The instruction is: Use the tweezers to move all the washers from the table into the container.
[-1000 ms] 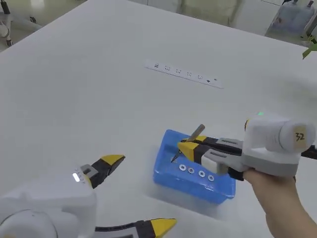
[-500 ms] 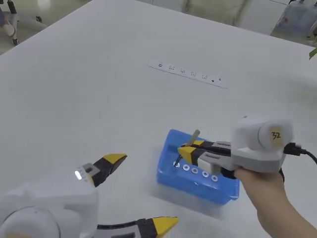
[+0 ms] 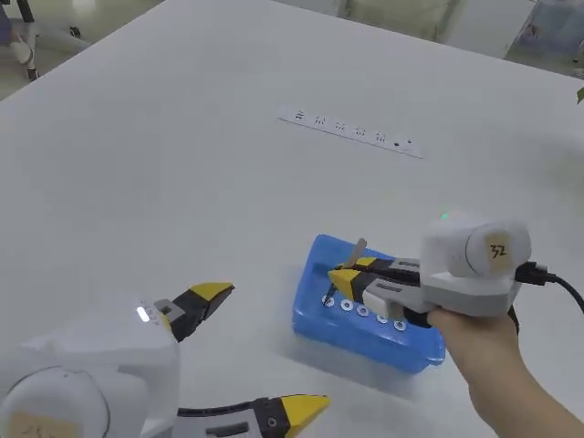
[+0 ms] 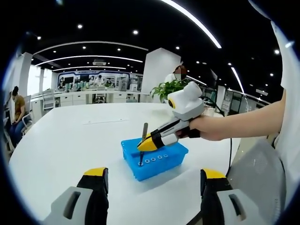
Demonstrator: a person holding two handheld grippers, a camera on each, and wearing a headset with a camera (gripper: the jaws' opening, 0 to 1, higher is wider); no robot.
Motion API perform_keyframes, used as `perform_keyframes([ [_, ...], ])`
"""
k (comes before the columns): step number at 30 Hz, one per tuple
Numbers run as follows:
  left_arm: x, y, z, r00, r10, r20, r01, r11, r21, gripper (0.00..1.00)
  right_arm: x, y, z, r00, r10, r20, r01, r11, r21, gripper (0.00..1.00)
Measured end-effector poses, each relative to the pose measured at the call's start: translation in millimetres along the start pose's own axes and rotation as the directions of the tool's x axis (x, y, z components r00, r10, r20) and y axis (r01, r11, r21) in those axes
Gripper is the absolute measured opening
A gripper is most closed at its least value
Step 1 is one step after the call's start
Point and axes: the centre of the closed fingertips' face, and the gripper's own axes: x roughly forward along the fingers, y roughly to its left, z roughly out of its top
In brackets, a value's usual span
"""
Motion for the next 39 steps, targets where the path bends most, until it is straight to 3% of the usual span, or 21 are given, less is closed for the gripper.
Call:
perform_keyframes([
  [7,-3.3,3.6,3.5,0.9998,0.007,0.02,-0.006,0.999,-0.031,0.76,-17.6,3.6,13.5,0.9982,-0.011,0.058,0.01,1.0,0.004,0.03],
  [12,-8.0,3.3,4.0,0.9991,-0.029,0.029,0.03,0.999,-0.021,0.61,-39.8,13.2,26.7,0.9924,-0.01,0.123,0.01,1.0,-0.001,0.03],
  [14,-9.4,6.8,-0.2,0.9995,-0.029,0.014,0.03,0.998,-0.057,0.55,-50.1,19.6,28.2,0.9911,-0.006,0.133,0.007,1.0,-0.013,0.03],
  [16,-11.8,8.9,6.3,0.998,-0.035,0.052,0.042,0.989,-0.145,0.52,-60.6,29.1,28.1,0.9911,0.01,0.133,-0.003,0.999,-0.052,0.03],
  [19,-14.4,11.8,22.0,0.9927,-0.052,0.109,0.079,0.962,-0.262,0.48,-76.0,46.2,20.4,0.993,0.045,0.11,-0.033,0.993,-0.112,0.03],
  [23,-13.0,4.5,35.2,0.9831,-0.134,0.125,0.165,0.944,-0.286,0.32,-85.9,65.7,10.0,0.9917,0.092,0.091,-0.081,0.99,-0.111,0.03],
  [24,-11.8,-1.9,40.3,0.9765,-0.176,0.125,0.205,0.938,-0.28,0.29,-87.5,70.4,6.2,0.992,0.096,0.082,-0.086,0.989,-0.121,0.03],
  [26,-9.2,-13.0,47.6,0.9652,-0.234,0.117,0.256,0.938,-0.234,0.22,-88.6,77.4,-3.3,0.9929,0.107,0.051,-0.099,0.985,-0.142,0.03],
  [29,-4.6,-28.3,50.2,0.9512,-0.299,0.074,0.308,0.936,-0.169,0.21,-88.2,83.4,-17.3,0.9935,0.114,-0.003,-0.113,0.978,-0.173,0.03],
  [33,3.4,-56.0,42.3,0.9078,-0.417,-0.044,0.417,0.909,-0.013,0.18,-88.0,96.1,-35.8,0.9853,0.143,-0.094,-0.162,0.958,-0.238,0.03],
  [34,4.3,-57.9,40.9,0.9036,-0.425,-0.056,0.425,0.905,0.0,0.16,-88.0,98.6,-38.9,0.9824,0.151,-0.111,-0.174,0.953,-0.248,0.03],
  [37,9.2,-70.8,28.3,0.8639,-0.481,-0.149,0.493,0.868,0.056,0.13,-88.9,104.1,-50.9,0.9705,0.15,-0.189,-0.205,0.926,-0.318,0.03],
  [39,9.7,-77.1,24.6,0.8396,-0.51,-0.186,0.53,0.844,0.078,0.14,-88.6,107.4,-55.5,0.9654,0.154,-0.211,-0.219,0.916,-0.337,0.03],
])
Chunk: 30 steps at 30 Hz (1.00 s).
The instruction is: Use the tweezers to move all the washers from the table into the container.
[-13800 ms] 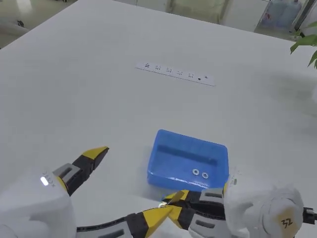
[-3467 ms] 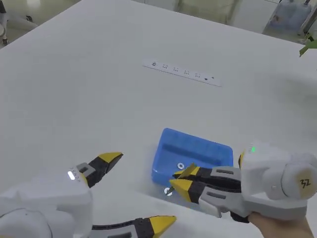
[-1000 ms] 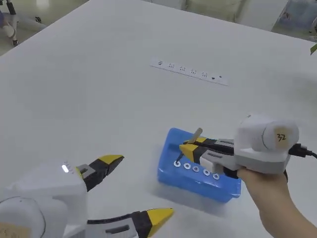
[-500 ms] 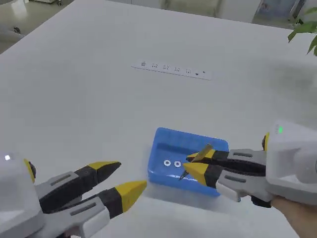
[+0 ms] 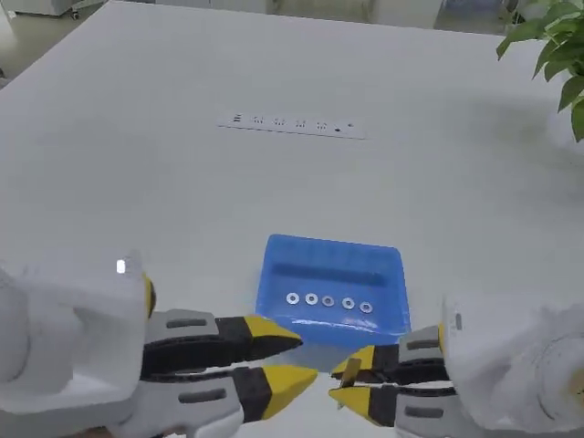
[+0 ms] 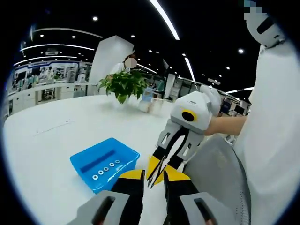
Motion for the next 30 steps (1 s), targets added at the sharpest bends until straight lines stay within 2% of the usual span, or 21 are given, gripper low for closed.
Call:
perform_keyframes([
  [3,6.9,-8.1,-4.1,0.9957,-0.059,-0.072,0.064,0.996,0.064,0.14,0.5,3.7,-1.7,0.9999,0.017,-0.003,-0.017,1.0,0.001,0.03],
  [5,10.4,-11.2,-6.1,0.9894,-0.076,-0.124,0.093,0.986,0.138,0.15,0.4,8.1,-2.5,0.9995,0.031,-0.007,-0.031,0.999,-0.013,0.03],
  [7,14.2,-14.6,-9.2,0.9792,-0.092,-0.181,0.126,0.974,0.189,0.15,-0.1,12.2,-4.3,0.9988,0.043,-0.024,-0.044,0.999,-0.033,0.03],
  [9,17.8,-19.0,-11.0,0.9689,-0.115,-0.219,0.165,0.96,0.227,0.15,0.0,14.2,-6.2,0.998,0.05,-0.038,-0.052,0.998,-0.043,0.03],
  [15,25.8,-27.1,-9.6,0.9542,-0.157,-0.255,0.219,0.947,0.236,0.1,0.3,16.8,-8.8,0.9965,0.06,-0.058,-0.063,0.996,-0.061,0.03],
  [17,27.2,-25.7,-14.5,0.9457,-0.147,-0.29,0.228,0.936,0.27,0.06,0.4,16.4,-9.0,0.9964,0.058,-0.062,-0.062,0.996,-0.064,0.03],
  [19,27.6,-25.0,-12.4,0.9498,-0.141,-0.279,0.222,0.932,0.285,0.01,0.3,15.6,-8.9,0.9963,0.054,-0.067,-0.059,0.996,-0.07,0.03],
  [21,27.6,-25.2,-10.1,0.9508,-0.141,-0.276,0.22,0.934,0.281,0.0,-0.1,14.8,-8.7,0.9962,0.053,-0.068,-0.058,0.996,-0.07,0.03],
  [22,27.8,-24.0,-9.7,0.95,-0.135,-0.281,0.219,0.93,0.294,0.0,-0.3,14.4,-8.6,0.9964,0.052,-0.067,-0.057,0.996,-0.07,0.03],
  [26,27.3,-19.1,-16.1,0.9353,-0.098,-0.34,0.222,0.911,0.347,0.0,1.5,12.9,-12.7,0.9957,0.05,-0.078,-0.055,0.996,-0.064,0.03],
  [30,27.0,-12.6,-26.1,0.9245,-0.062,-0.376,0.212,0.904,0.372,0.0,5.3,9.4,-19.4,0.9952,0.037,-0.09,-0.042,0.998,-0.053,0.03],
])
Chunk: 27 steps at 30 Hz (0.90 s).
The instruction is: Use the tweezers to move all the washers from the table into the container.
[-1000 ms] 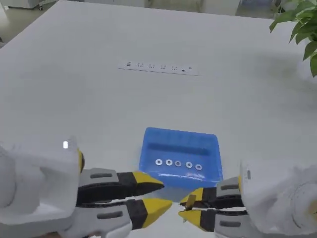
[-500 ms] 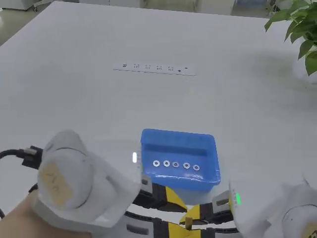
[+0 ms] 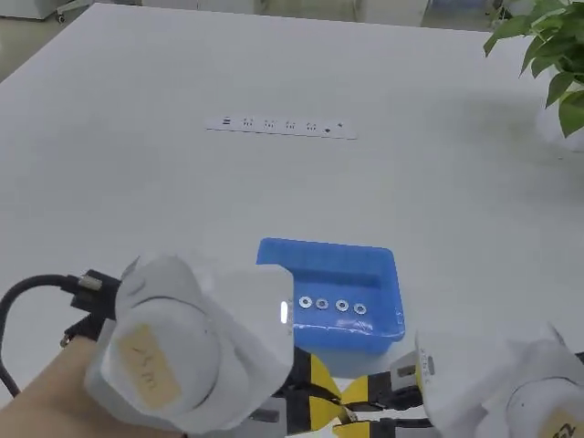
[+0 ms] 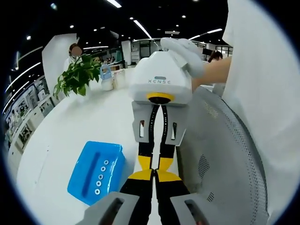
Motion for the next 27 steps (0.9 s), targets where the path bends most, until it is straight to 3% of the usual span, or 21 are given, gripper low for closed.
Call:
perform_keyframes([
  [4,5.8,2.4,-19.7,0.9968,0.016,-0.079,-0.015,1.0,0.021,0.0,9.9,-2.8,-7.7,1.0,-0.003,-0.006,0.003,1.0,0.022,0.04],
  [13,8.3,7.1,-41.4,0.9924,0.022,-0.121,-0.022,1.0,0.004,0.0,22.6,-4.2,-9.4,0.9996,-0.016,0.022,0.014,0.998,0.063,0.06],
  [15,8.3,7.1,-45.8,0.9911,0.018,-0.132,-0.018,1.0,0.0,0.0,22.5,-2.9,-6.6,0.9982,-0.016,0.058,0.009,0.992,0.127,0.12],
  [18,8.6,8.2,-57.7,0.9831,0.02,-0.182,-0.016,1.0,0.026,0.0,13.0,-5.6,-9.0,0.9957,-0.061,0.07,0.05,0.987,0.156,0.18],
  [22,11.7,9.4,-71.7,0.9737,0.008,-0.228,-0.005,1.0,0.015,0.0,-6.1,-7.4,-15.4,0.9869,-0.128,0.099,0.1,0.964,0.248,0.2],
  [26,17.3,11.3,-87.4,0.9591,-0.012,-0.283,0.01,1.0,-0.008,0.0,-28.2,-11.2,-31.8,0.9756,-0.204,0.081,0.17,0.936,0.309,0.2],
  [27,19.4,12.2,-90.4,0.956,-0.014,-0.293,0.012,1.0,-0.009,0.0,-35.5,-13.2,-37.1,0.9699,-0.232,0.074,0.195,0.922,0.334,0.21],
])
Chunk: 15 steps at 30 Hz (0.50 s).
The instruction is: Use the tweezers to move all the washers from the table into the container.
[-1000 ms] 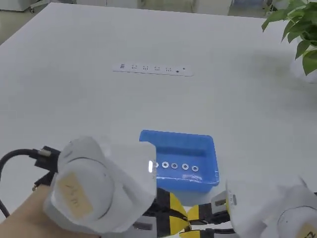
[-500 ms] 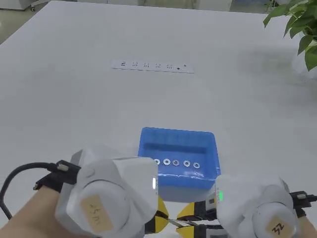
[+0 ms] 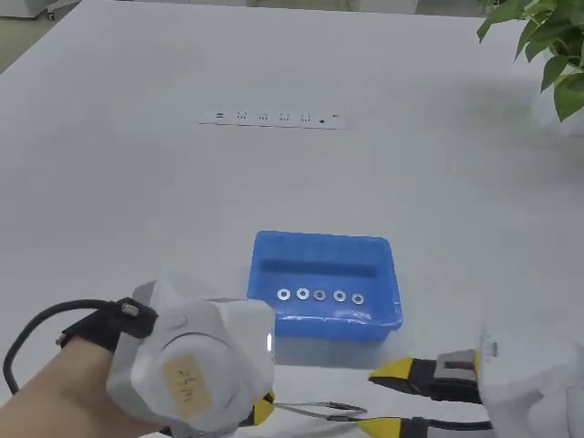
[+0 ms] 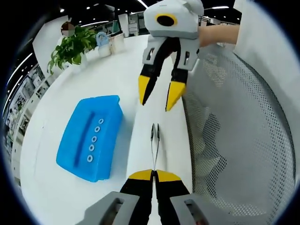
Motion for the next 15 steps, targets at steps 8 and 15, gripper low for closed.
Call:
perform_keyframes([
  [8,13.1,-1.4,-5.3,0.9962,-0.036,-0.079,0.034,0.999,-0.029,0.0,-39.9,-30.0,-14.8,0.9862,-0.165,0.014,0.162,0.977,0.135,0.22],
  [15,21.8,-3.8,-5.3,0.9921,-0.056,-0.112,0.051,0.998,-0.046,0.0,-62.6,-42.3,-17.3,0.9655,-0.254,0.056,0.236,0.945,0.227,0.26],
])
